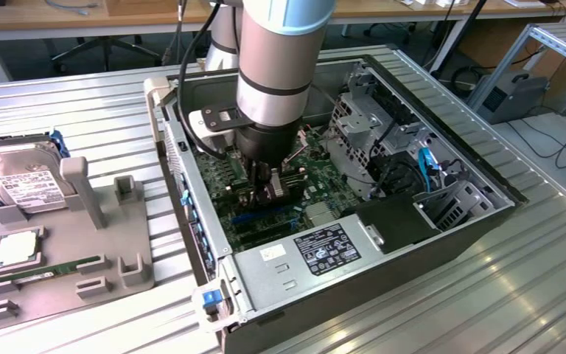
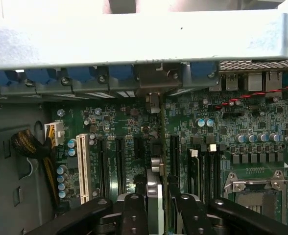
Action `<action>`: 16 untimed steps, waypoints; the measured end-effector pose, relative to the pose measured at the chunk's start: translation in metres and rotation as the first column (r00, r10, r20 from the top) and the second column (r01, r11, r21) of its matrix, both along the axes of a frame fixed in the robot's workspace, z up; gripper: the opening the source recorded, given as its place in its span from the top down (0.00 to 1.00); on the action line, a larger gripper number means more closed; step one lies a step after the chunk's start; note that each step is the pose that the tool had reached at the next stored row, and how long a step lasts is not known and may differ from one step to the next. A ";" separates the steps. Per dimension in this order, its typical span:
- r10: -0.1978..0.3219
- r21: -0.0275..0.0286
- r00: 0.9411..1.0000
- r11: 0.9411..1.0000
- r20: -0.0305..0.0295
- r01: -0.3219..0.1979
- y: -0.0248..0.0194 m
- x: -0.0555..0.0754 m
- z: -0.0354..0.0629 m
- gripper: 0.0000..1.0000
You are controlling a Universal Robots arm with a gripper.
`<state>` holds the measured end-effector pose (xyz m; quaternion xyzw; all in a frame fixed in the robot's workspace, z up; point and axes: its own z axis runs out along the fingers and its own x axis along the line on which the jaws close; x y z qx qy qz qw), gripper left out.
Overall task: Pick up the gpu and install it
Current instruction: 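Insert the gpu into the slot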
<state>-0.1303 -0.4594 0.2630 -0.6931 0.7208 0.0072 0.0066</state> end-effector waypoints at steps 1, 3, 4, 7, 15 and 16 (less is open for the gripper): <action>0.000 0.000 1.000 1.000 0.000 0.000 0.0000 0.000 -0.0001 0.73; 0.000 0.000 1.000 1.000 0.000 0.000 0.0000 0.000 -0.0007 0.73; 0.000 -0.001 1.000 1.000 0.000 0.000 0.0000 0.000 -0.0011 0.73; 0.000 -0.002 1.000 1.000 0.000 0.000 0.0000 0.000 -0.0021 0.73; 0.010 -0.002 1.000 1.000 0.000 -0.010 0.0002 0.000 -0.0027 0.73; 0.010 -0.002 1.000 1.000 0.000 -0.010 0.0003 0.000 -0.0030 0.73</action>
